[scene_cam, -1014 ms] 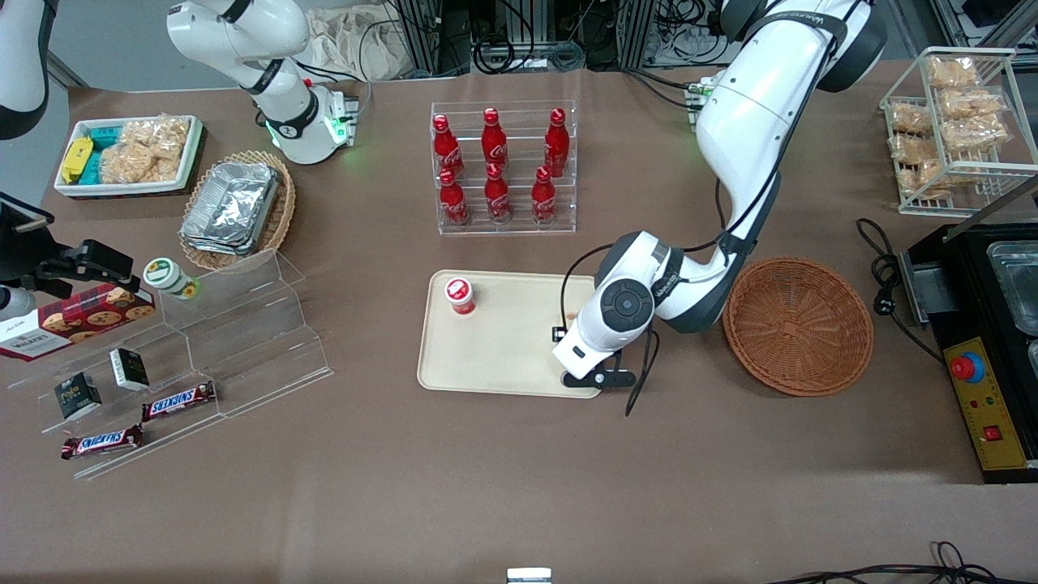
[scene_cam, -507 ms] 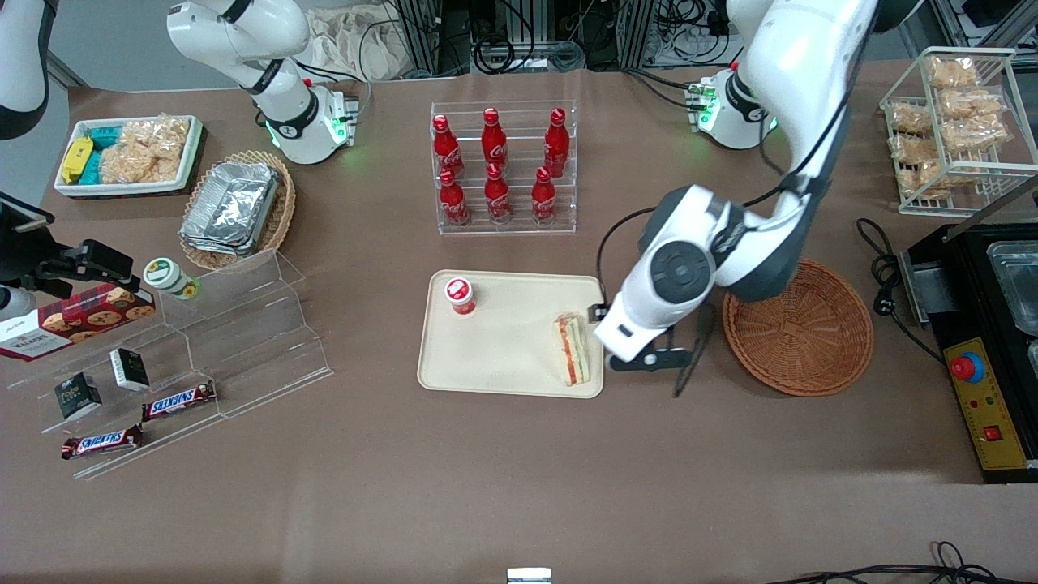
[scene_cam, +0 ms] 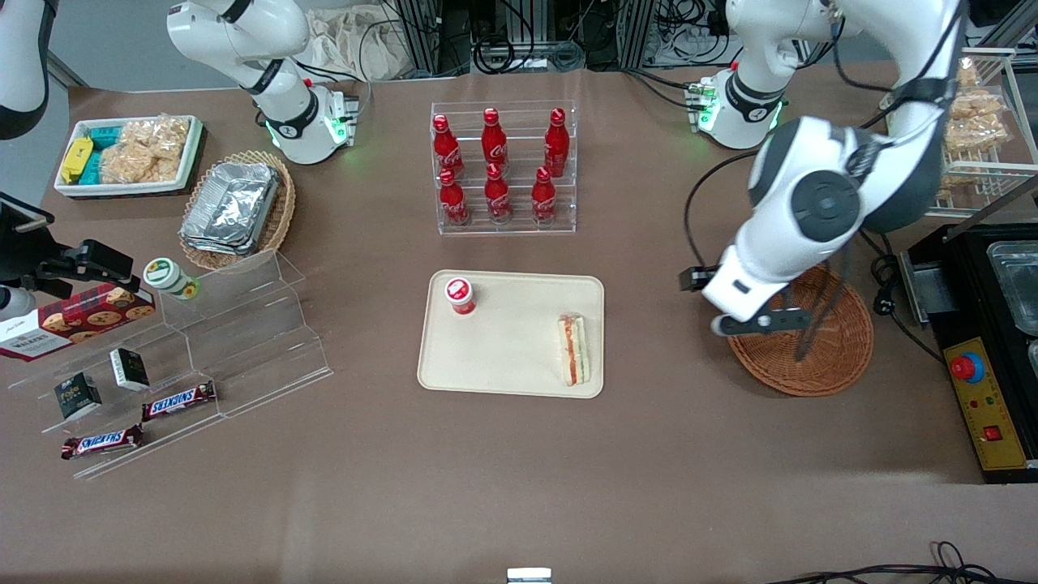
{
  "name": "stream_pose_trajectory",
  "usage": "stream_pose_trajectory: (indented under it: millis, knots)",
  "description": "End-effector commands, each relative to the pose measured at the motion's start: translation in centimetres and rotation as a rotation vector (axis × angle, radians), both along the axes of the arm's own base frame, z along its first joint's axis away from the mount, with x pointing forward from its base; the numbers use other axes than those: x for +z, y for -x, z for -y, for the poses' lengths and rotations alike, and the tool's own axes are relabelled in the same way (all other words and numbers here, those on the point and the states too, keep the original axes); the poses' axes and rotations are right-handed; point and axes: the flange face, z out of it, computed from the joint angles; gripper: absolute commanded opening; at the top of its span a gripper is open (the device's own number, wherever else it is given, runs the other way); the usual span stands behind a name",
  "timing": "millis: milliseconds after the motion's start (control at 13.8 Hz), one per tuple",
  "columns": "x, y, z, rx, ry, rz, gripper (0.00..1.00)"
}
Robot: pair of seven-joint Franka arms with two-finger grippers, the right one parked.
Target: Place sandwich from basket to tray
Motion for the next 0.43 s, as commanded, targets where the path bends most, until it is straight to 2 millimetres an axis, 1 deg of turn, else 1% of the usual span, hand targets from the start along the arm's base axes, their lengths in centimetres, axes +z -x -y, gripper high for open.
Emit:
stream_pose_trajectory:
  millis: [0, 145, 217, 290, 362]
  knots:
    - [3.1, -1.0, -5.6, -0.01, 0.006, -0.002, 1.0]
    - [5.6, -2.5, -9.7, -0.042, 0.016, -0.026, 1.0]
    - [6.9, -3.1, -10.9, -0.028, 0.017, -0.015, 1.0]
    - [7.7, -3.5, -11.2, -0.02, 0.018, 0.002, 1.0]
    - [8.5, -3.7, -12.0, -0.006, 0.018, 0.019, 1.0]
